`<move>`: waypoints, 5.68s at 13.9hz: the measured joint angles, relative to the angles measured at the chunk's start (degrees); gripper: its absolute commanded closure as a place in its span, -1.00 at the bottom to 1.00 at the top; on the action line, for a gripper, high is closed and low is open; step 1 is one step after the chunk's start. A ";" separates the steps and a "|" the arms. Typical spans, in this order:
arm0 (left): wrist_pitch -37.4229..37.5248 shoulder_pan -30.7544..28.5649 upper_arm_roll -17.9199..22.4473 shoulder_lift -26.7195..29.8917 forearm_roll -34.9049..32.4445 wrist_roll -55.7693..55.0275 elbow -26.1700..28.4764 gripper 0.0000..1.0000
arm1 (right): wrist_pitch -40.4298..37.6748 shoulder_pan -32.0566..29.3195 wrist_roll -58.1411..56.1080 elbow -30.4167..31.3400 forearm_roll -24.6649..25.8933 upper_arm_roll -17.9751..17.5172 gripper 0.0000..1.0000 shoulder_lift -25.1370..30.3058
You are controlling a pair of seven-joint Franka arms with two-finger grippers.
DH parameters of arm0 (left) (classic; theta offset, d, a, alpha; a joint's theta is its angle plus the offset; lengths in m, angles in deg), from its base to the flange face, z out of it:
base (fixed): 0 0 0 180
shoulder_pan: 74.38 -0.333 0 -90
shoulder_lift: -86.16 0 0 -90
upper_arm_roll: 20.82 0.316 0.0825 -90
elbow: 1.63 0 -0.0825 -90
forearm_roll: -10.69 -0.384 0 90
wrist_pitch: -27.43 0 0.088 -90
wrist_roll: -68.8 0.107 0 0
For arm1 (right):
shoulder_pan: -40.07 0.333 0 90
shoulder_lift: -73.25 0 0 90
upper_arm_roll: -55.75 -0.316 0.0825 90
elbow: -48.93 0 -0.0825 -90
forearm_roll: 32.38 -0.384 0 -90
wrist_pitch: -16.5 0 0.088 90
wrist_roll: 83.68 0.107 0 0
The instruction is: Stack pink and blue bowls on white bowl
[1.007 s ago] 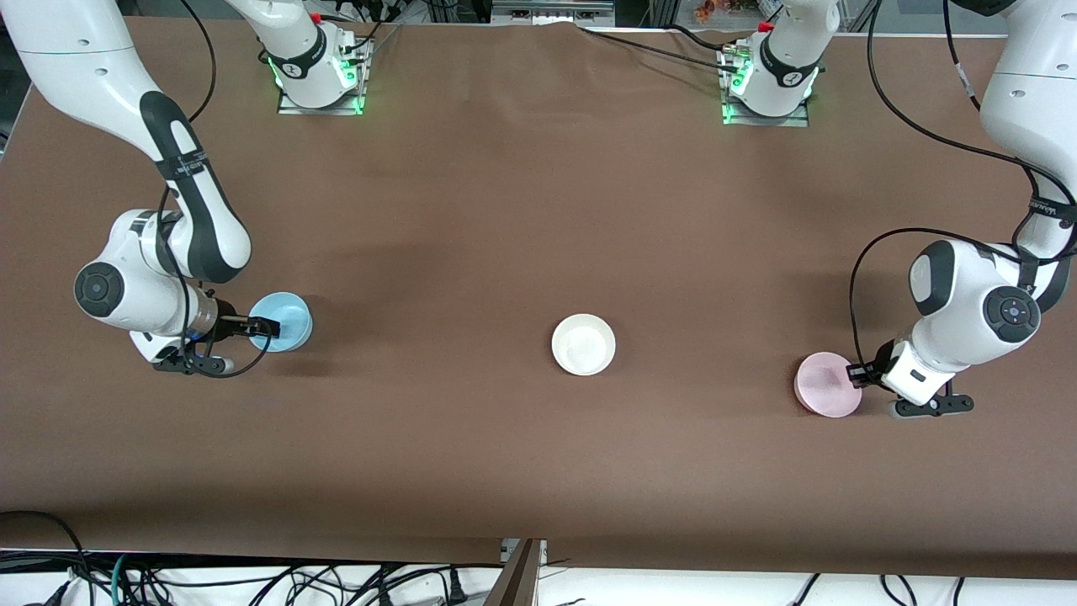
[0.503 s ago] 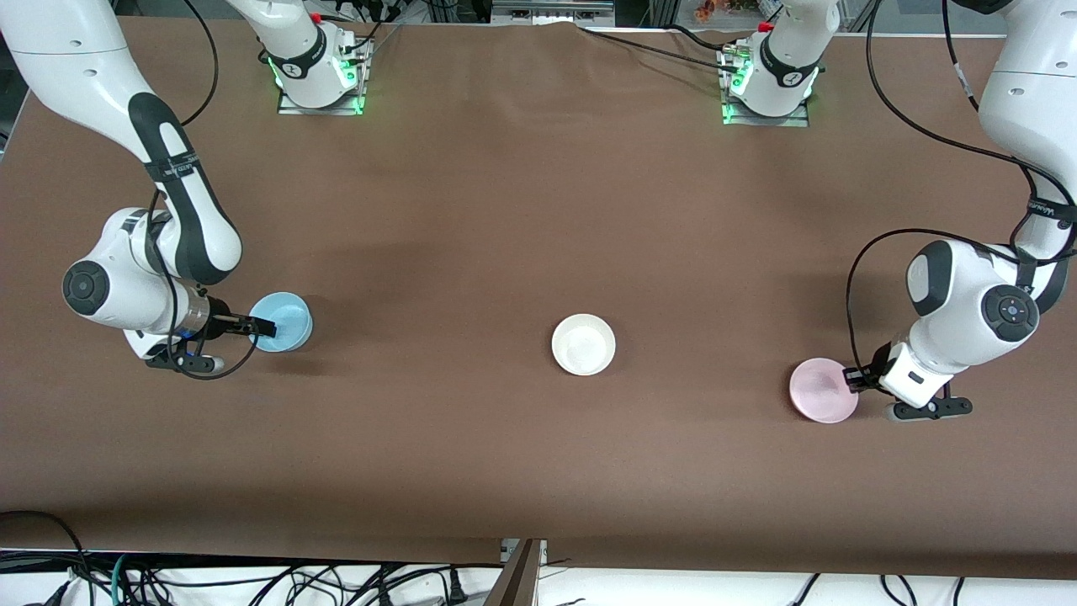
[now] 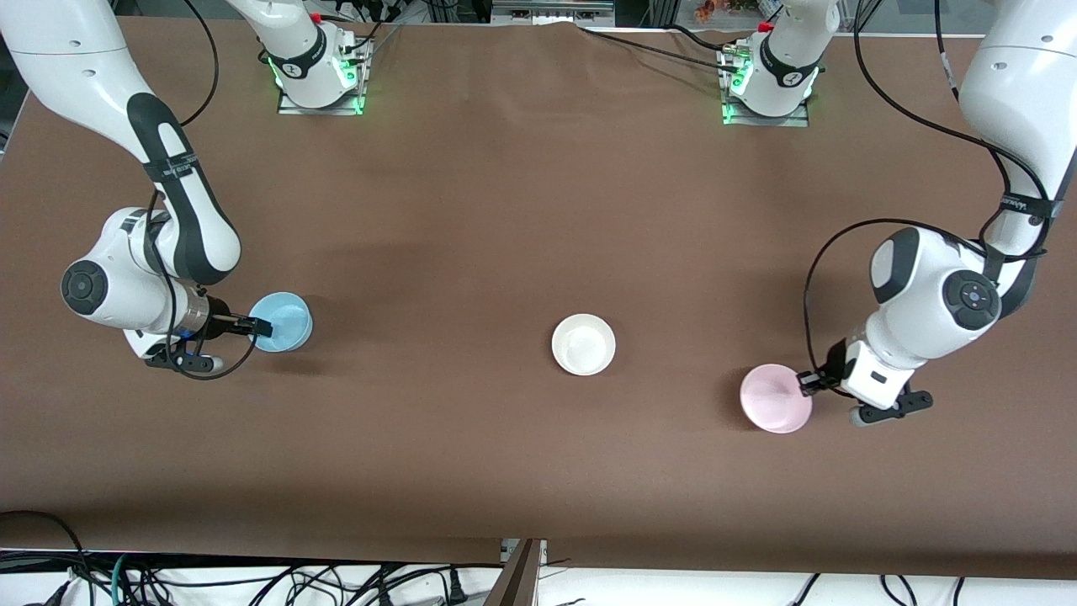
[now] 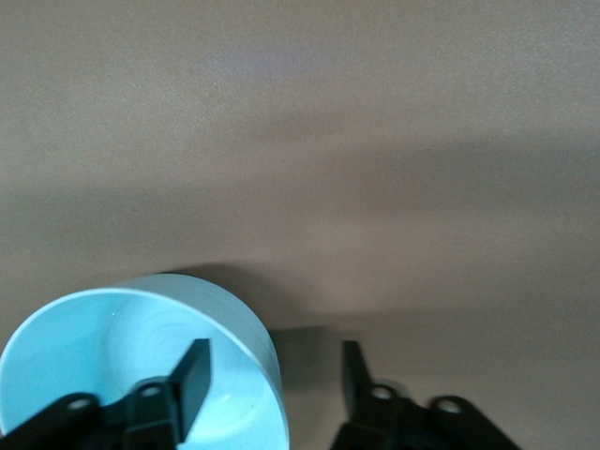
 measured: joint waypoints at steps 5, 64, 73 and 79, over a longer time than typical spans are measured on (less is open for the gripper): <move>2.94 3.37 -5.57 0.98 0.00 -15.45 0.62 1.00 | -0.06 -0.01 -0.06 0.06 -0.24 -0.27 1.00 0.22; -13.78 21.16 -4.72 -1.70 -30.11 -74.25 10.17 0.58 | -13.04 9.20 23.35 -12.08 -4.97 -12.11 1.00 2.33; -13.80 20.92 -4.56 -1.95 -30.11 -74.53 8.68 1.00 | -8.82 13.94 33.99 -13.71 -5.05 -12.15 1.00 0.66; -13.80 20.95 -3.95 -3.37 -30.11 -74.49 8.08 1.00 | -0.32 20.76 46.48 -16.27 -5.05 -12.20 1.00 -3.11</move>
